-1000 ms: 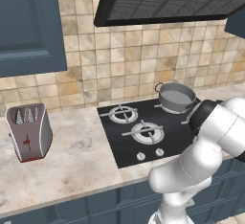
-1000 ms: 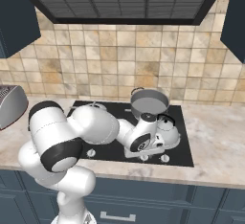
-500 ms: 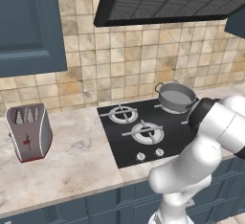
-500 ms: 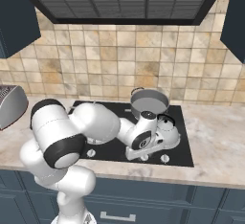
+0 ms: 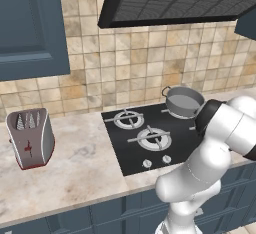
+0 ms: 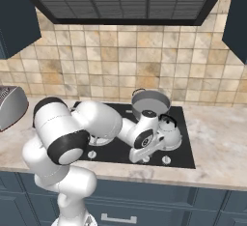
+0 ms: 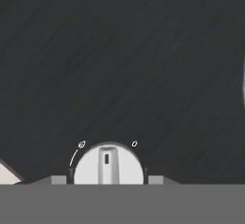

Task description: Pick the kettle from the cabinet and place it on a stove burner. Then pick the pot from the counter and place it on another stove burner. Finally, turn both burners on.

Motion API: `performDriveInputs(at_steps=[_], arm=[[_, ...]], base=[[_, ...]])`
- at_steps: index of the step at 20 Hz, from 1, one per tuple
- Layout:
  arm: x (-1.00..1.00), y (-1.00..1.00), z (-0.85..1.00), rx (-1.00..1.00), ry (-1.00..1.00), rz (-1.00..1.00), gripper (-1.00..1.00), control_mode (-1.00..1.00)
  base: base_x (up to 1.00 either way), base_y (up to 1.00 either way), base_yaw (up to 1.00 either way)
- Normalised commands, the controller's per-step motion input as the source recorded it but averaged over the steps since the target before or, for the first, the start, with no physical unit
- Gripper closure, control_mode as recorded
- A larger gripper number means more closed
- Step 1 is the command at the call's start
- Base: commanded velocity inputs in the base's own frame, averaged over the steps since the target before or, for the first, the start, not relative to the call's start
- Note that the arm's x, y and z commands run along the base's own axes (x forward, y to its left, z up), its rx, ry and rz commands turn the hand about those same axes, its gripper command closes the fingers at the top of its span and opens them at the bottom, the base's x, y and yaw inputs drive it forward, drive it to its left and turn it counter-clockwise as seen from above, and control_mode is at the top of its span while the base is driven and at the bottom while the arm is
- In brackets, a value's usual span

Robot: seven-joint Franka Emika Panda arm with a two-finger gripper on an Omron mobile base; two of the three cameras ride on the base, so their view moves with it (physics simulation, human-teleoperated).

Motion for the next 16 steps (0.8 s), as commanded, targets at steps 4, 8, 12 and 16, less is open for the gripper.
performDriveInputs(at_steps=[4, 8, 12, 16], arm=[[-0.31, 0.05, -0.43, -0.05, -0.08, 0.21, 1.00, -1.00], [-0.32, 0.00, -0.30, 0.00, -0.04, 0.10, -1.00, -1.00], [-0.27, 0.00, -0.17, 0.00, -0.09, 0.05, -1.00, -1.00], [-0.31, 0.00, 0.01, 0.00, -0.09, 0.03, -1.00, -1.00]], base=[[0.00, 0.00, 0.00], [0.00, 0.00, 0.00], [0.00, 0.00, 0.00], [0.00, 0.00, 0.00]])
